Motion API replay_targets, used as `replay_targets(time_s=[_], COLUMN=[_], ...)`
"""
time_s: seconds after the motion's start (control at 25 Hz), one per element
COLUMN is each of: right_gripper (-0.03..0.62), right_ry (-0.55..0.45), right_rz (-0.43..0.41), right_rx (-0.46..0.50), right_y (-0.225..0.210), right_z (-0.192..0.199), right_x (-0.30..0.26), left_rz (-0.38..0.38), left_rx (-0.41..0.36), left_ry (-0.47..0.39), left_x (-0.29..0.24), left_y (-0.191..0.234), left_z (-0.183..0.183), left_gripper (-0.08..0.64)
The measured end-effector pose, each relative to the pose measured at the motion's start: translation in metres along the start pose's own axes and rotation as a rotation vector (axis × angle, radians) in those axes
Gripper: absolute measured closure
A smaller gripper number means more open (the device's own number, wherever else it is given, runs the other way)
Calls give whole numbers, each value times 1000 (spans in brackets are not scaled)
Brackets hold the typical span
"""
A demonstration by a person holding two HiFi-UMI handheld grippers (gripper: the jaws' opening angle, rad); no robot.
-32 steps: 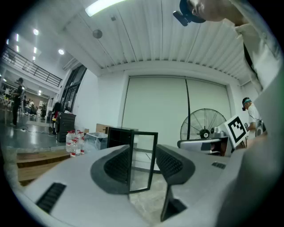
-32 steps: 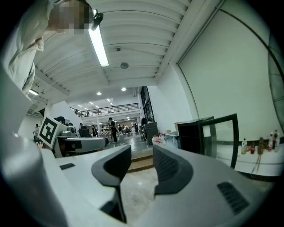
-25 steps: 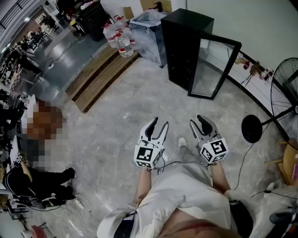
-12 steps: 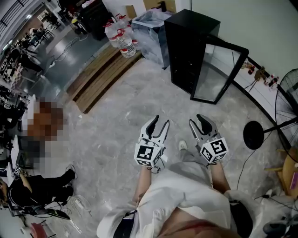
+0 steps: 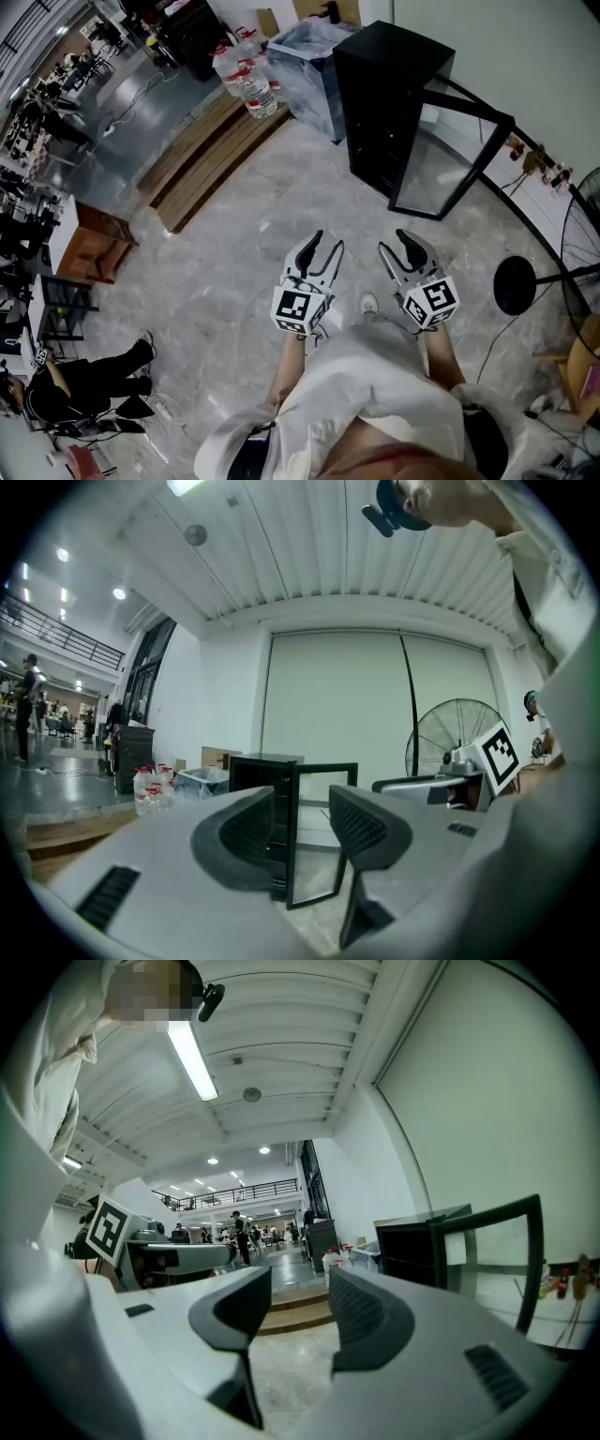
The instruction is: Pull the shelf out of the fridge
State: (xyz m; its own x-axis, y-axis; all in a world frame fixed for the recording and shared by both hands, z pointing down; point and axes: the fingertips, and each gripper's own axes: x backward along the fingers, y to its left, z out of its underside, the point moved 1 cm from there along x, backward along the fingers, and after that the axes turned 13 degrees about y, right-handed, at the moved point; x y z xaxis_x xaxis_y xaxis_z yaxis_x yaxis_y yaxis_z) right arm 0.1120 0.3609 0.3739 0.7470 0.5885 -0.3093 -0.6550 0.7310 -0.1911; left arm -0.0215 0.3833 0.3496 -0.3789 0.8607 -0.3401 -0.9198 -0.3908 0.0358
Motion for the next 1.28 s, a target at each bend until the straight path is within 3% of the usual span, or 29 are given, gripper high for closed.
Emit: replay_targets(time_s=[0.56,1.28], right_gripper=[400,400], right_ry=[21,40], right_rz=[-48,-50], right_rx=[9,3], right_y=[-76,-103], right_z=[-27,-28], right_x=[-51,-74], left_rz=[-31,-43], left_rx=[-3,24], left_ry=[5,12], left_x=[-82,-111], left_y=[24,40], left_z=[-35,-32], left_gripper=[371,371])
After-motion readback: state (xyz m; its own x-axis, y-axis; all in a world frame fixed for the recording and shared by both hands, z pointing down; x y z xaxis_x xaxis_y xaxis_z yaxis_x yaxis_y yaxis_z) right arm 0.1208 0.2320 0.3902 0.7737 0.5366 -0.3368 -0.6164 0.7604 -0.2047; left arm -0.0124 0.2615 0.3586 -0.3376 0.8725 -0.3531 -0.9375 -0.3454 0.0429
